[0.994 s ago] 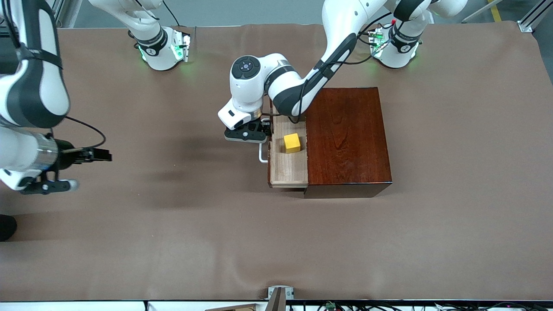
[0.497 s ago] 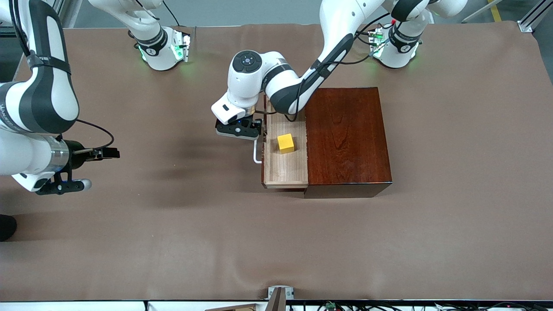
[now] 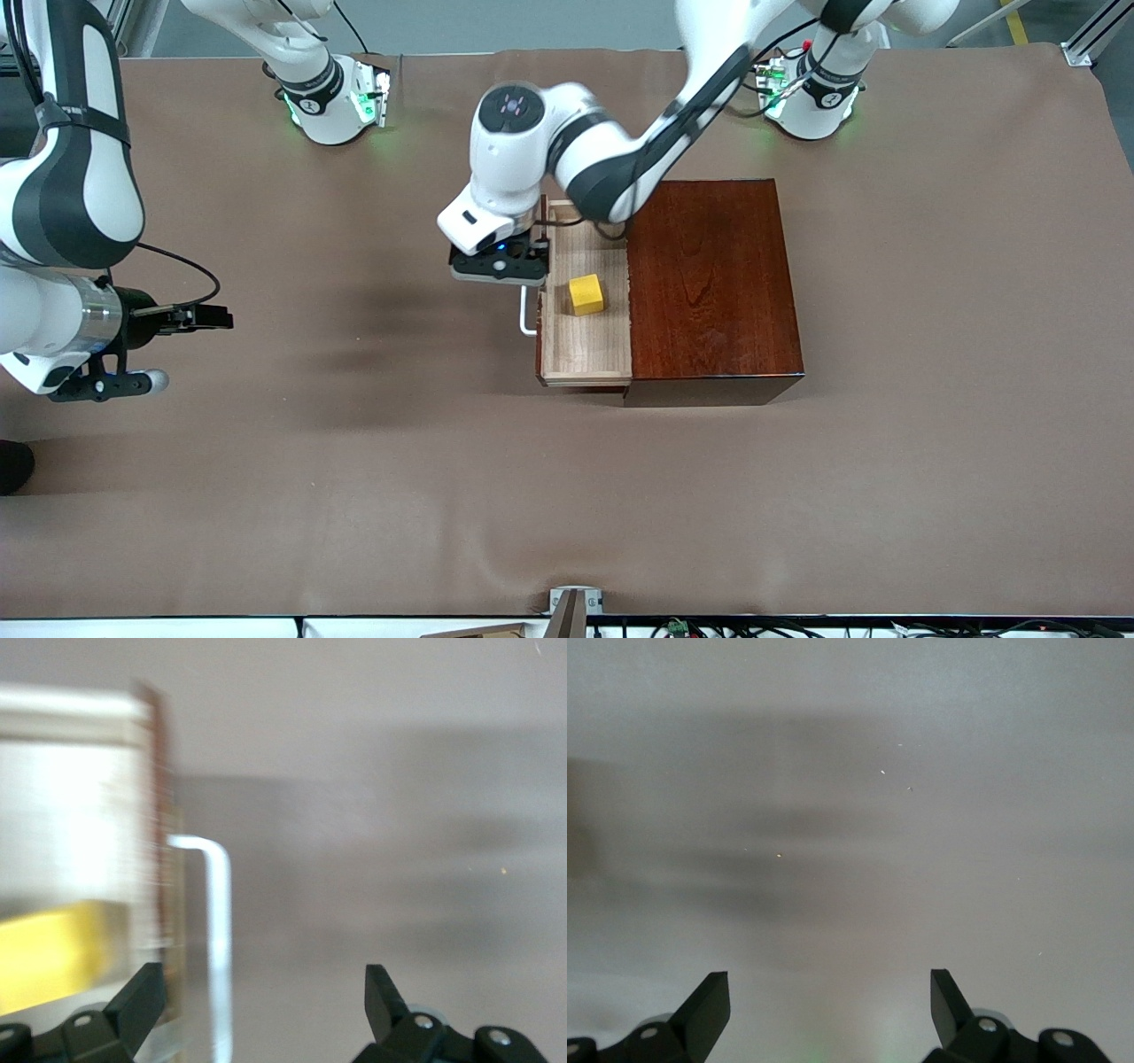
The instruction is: Open drawer, take yellow block, close drawer
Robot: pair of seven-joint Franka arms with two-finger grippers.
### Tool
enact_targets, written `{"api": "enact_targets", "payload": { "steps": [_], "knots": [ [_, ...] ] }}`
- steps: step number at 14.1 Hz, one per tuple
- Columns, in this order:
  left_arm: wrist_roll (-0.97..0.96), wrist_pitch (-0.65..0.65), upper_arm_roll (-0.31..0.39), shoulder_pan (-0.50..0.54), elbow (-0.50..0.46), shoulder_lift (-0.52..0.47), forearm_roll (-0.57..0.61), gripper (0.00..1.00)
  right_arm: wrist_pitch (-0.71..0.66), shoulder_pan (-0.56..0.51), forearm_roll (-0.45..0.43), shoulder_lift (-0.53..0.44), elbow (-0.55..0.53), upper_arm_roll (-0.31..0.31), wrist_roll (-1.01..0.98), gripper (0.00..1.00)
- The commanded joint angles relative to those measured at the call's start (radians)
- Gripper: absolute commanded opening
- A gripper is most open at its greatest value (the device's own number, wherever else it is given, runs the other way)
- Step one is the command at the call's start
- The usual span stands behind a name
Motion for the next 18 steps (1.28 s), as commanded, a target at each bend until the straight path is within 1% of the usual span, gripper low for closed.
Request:
{"api": "enact_targets", "payload": {
  "steps": [1, 3, 5, 6, 7, 8, 10, 11, 12, 15, 18],
  "knots": [
    [0.026, -0.209, -0.002, 0.096, -0.045, -0.191, -0.013, 1.0, -0.008, -0.004, 0.016, 0.001, 0.01, 0.006, -0.002, 1.0],
    [0.194, -0.342, -0.001, 0.163, -0.048, -0.299, -0.014, 1.0, -0.016, 0.021, 0.018, -0.002, 0.012, 0.012, -0.005, 1.0],
    [0.362, -0.415, 0.002, 0.238, -0.05, -0.363, -0.017, 1.0, -0.017, 0.055, 0.02, -0.045, 0.013, 0.013, 0.004, 1.0],
    [0.444, -0.454, 0.001, 0.289, -0.05, -0.374, -0.017, 1.0, -0.017, 0.073, 0.017, -0.06, 0.018, 0.013, 0.003, 1.0],
    [0.524, -0.482, 0.002, 0.338, -0.05, -0.387, -0.036, 1.0, -0.013, 0.093, 0.017, -0.056, 0.036, 0.012, 0.004, 1.0],
    [0.596, -0.493, 0.002, 0.391, -0.051, -0.393, -0.059, 1.0, -0.005, 0.114, 0.014, -0.043, 0.044, 0.01, 0.003, 1.0],
    [0.678, -0.525, -0.001, 0.468, -0.053, -0.41, -0.068, 1.0, 0.061, 0.156, 0.021, 0.006, 0.041, 0.012, -0.006, 1.0],
    [0.704, -0.545, -0.001, 0.492, -0.054, -0.411, -0.068, 1.0, 0.082, 0.192, 0.02, 0.012, 0.036, 0.01, -0.002, 1.0],
    [0.726, -0.562, -0.001, 0.513, -0.056, -0.411, -0.066, 1.0, 0.075, 0.222, 0.012, 0.009, 0.043, 0.009, 0.003, 1.0],
    [0.796, -0.582, 0.005, 0.557, -0.059, -0.425, -0.066, 1.0, 0.084, 0.228, 0.021, 0.012, 0.046, 0.01, -0.014, 1.0],
    [0.895, -0.594, 0.004, 0.607, -0.059, -0.437, -0.068, 1.0, 0.137, 0.288, 0.021, 0.015, 0.044, 0.018, -0.071, 1.0]
  ]
}}
